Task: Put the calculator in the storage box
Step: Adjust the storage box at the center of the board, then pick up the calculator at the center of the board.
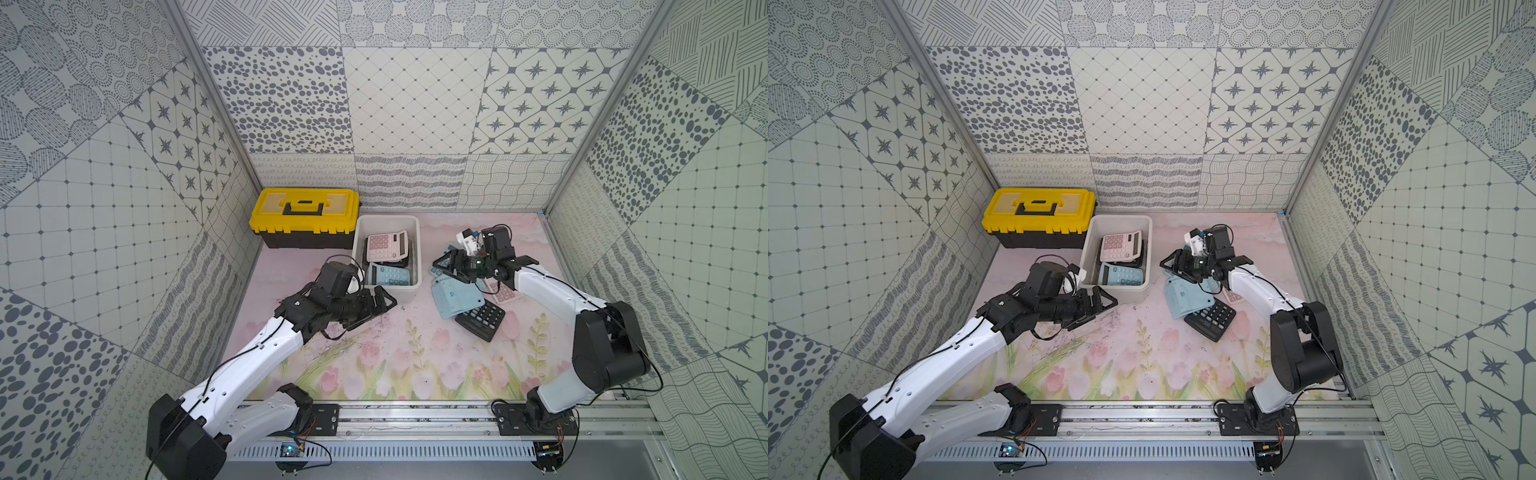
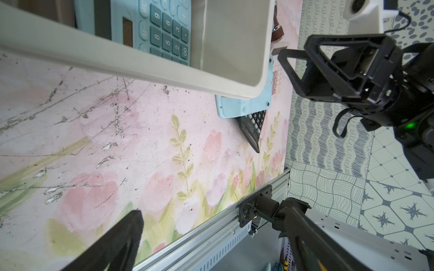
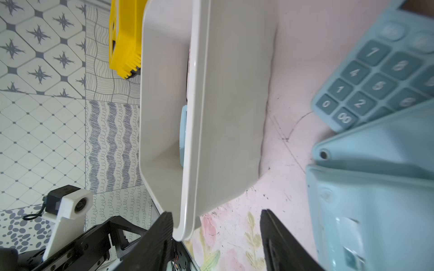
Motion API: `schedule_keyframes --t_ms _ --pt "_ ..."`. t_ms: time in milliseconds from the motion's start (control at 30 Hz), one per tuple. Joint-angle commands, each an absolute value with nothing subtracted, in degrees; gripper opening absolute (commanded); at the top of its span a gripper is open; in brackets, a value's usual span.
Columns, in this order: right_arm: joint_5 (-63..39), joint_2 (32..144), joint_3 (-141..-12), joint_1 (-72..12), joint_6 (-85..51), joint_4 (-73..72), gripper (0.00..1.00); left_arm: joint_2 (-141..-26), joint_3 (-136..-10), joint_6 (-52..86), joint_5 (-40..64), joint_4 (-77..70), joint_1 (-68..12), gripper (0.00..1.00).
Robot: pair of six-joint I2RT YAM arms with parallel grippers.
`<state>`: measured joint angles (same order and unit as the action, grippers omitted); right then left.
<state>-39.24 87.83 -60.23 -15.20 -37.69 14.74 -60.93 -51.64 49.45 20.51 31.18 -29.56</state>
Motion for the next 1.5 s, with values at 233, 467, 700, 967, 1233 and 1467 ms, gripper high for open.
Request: schedule_keyframes --t_ms 233,467,700,967,1233,1467 --pt "-41.52 83.93 -51.81 0.7 -35.04 15.43 0.65 -64.34 -54.49 48.98 10.3 29.08 -43.2 1.0" --pt "-41.53 86.96 -50.5 6.19 -30.94 16.94 0.65 -73.61 -58.06 49.53 5.32 26.41 -52.35 1.0" --pt "-42.01 91.92 -50.66 6.54 -27.34 17.4 0.63 -84.71 -63.38 52.16 3.0 21.84 -56.12 0.99" --pt "-44.04 95.05 -50.47 6.46 -24.28 17.18 0.61 -97.65 -70.96 50.43 -1.35 19.93 -56.69 0.98" --pt "-45.53 97.95 -50.01 5.04 -23.55 15.44 0.58 -109.35 -79.25 47.17 -4.05 19.09 -55.82 0.99" --pt "-45.17 97.06 -49.31 3.61 -23.06 15.94 0.57 -113.83 -80.07 44.14 -0.26 12.68 -53.08 0.99"
